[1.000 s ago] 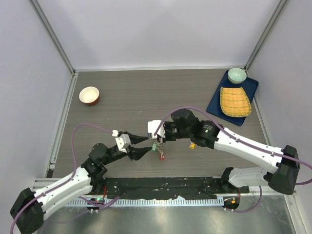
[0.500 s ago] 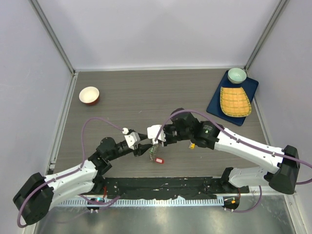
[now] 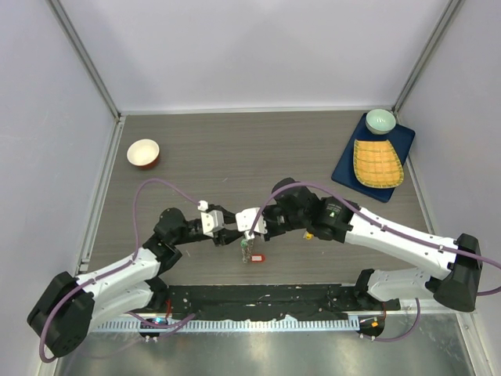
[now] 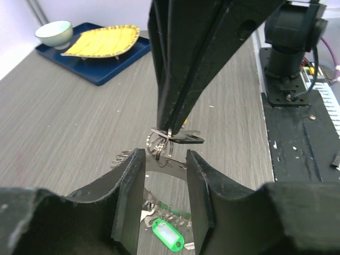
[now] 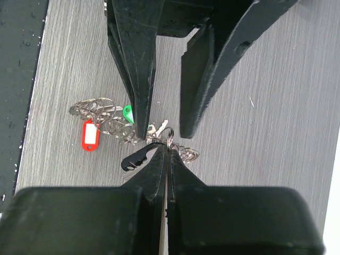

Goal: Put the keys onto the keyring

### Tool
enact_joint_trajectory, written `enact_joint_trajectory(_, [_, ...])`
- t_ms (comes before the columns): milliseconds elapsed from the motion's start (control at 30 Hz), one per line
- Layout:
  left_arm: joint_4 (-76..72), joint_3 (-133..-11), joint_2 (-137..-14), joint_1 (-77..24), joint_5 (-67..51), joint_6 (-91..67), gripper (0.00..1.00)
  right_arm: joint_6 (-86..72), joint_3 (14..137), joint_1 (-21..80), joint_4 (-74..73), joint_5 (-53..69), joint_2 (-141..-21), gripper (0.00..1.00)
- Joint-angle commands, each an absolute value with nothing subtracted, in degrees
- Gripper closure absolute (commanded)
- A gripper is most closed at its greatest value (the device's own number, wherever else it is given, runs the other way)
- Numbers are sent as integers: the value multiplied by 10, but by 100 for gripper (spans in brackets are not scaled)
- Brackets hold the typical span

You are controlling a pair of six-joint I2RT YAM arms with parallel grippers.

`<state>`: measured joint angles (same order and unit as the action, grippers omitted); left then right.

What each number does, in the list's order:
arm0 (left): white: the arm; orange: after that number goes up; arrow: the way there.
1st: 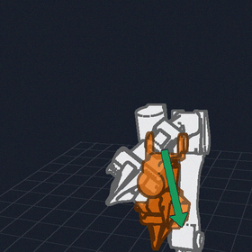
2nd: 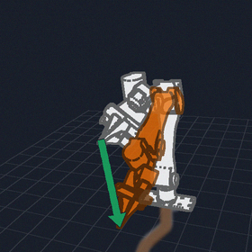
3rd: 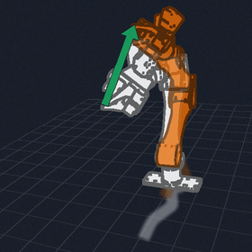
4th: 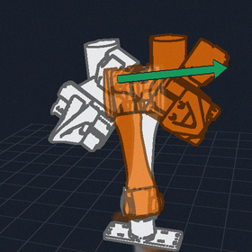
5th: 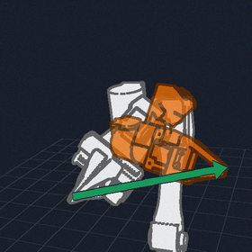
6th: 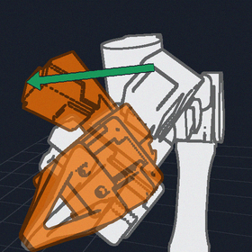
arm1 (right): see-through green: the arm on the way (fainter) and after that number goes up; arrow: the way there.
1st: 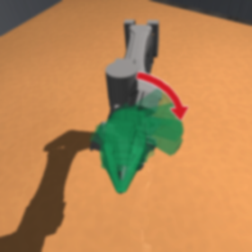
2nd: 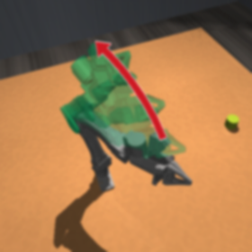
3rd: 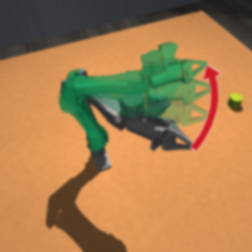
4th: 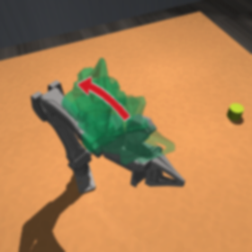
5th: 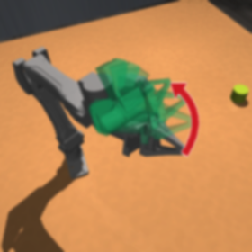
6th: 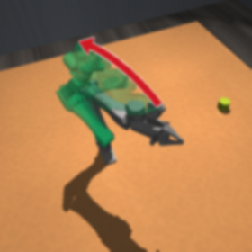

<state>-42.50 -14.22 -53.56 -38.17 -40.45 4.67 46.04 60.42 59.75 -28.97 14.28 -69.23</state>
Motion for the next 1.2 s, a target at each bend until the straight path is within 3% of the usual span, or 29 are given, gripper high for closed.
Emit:
enact_joint_trajectory(0, [-424, -170, -545, -377, -457, 61, 63, 469, 621, 606, -269, 136, -671, 96])
enact_joint_trajectory(133, [-415, -177, -548, -376, -459, 63, 71, 469, 621, 608, -271, 135, -673, 97])
enact_joint_trajectory(367, [-405, -178, -545, -376, -453, 59, 100, 468, 621, 610, -275, 124, -671, 97])
enact_joint_trajectory(733, [-403, -148, -508, -376, -422, 45, 100, 449, 608, 610, -295, 90, -634, 98])
enact_joint_trajectory(867, [-417, -154, -526, -376, -453, 33, 80, 443, 608, 610, -290, 108, -628, 99])
enact_joint_trajectory(1167, [-433, -166, -544, -376, -464, 18, 75, 438, 607, 611, -281, 131, -628, 99])
